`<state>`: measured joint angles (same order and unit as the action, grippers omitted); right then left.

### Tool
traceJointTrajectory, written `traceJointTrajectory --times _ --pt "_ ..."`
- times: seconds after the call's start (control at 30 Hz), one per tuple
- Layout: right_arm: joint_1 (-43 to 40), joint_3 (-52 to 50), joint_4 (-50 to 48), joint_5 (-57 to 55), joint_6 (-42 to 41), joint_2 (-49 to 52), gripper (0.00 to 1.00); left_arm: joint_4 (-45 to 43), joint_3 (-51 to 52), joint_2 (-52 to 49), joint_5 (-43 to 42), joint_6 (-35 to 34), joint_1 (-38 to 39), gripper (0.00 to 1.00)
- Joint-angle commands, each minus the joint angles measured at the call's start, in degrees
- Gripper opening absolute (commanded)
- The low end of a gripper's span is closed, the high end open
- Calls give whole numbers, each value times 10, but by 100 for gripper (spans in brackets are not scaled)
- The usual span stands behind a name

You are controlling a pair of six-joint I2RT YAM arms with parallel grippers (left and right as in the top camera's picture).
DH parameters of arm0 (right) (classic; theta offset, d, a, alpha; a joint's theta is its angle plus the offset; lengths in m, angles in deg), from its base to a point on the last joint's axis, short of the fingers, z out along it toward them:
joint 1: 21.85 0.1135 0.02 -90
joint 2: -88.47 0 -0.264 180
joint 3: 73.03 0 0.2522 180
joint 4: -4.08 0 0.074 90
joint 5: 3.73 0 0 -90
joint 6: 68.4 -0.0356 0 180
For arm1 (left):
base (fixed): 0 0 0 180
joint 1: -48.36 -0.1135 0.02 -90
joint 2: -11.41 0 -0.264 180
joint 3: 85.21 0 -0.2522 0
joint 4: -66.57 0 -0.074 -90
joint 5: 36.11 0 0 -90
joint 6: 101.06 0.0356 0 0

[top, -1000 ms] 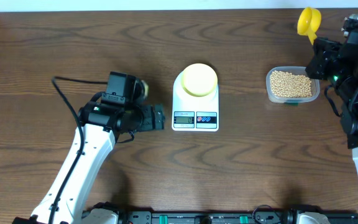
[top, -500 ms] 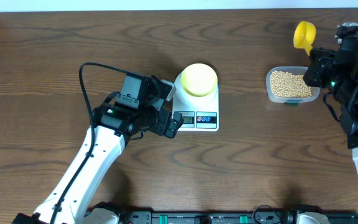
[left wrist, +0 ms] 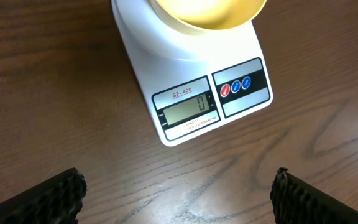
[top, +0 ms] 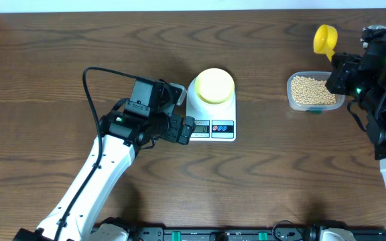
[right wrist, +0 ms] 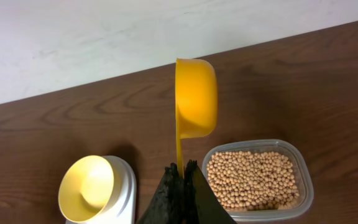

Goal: Scoop item into bowl and weigh 50g on scale
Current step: 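Move the left gripper back to the scale front panel, then dip the yellow scoop into the soybean tub with the right gripper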

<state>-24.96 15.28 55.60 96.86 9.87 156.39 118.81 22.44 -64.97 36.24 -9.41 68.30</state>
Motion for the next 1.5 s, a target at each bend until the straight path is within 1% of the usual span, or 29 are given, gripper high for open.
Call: traceJointTrajectory --times 0.0,0.1,0.17,0.23,0.5,0.67,0.83,1.0,1.2,1.33,1.47 --pt "-2 11 0 5 -7 3 1 -2 -3 -5 8 -4 0 97" --pt "-2 11 1 5 -7 3 1 -3 -3 -5 1 1 0 97" --pt "-2 11 2 5 -7 3 1 -5 -3 -5 -13 29 0 97" --pt "-2 11 2 5 -7 3 1 -5 -3 -5 -16 42 0 97" --pt "-2 11 10 -3 -6 3 2 -4 -3 -5 -18 41 0 97" --pt "-2 11 22 -71 -6 4 2 -4 -3 -5 -18 41 0 97" --pt "-4 11 33 -120 27 27 1 -4 -3 -5 -18 41 0 97" --pt "-12 11 45 -120 73 65 1 -4 -3 -5 -18 41 0 97" --pt "-48 11 74 -114 82 115 1 -4 -3 -5 -18 41 0 97" --pt "-86 11 86 -31 127 150 1 -4 -3 -5 -18 41 0 97" --pt "-99 11 87 -1 128 174 1 -4 -3 -5 -18 41 0 97"
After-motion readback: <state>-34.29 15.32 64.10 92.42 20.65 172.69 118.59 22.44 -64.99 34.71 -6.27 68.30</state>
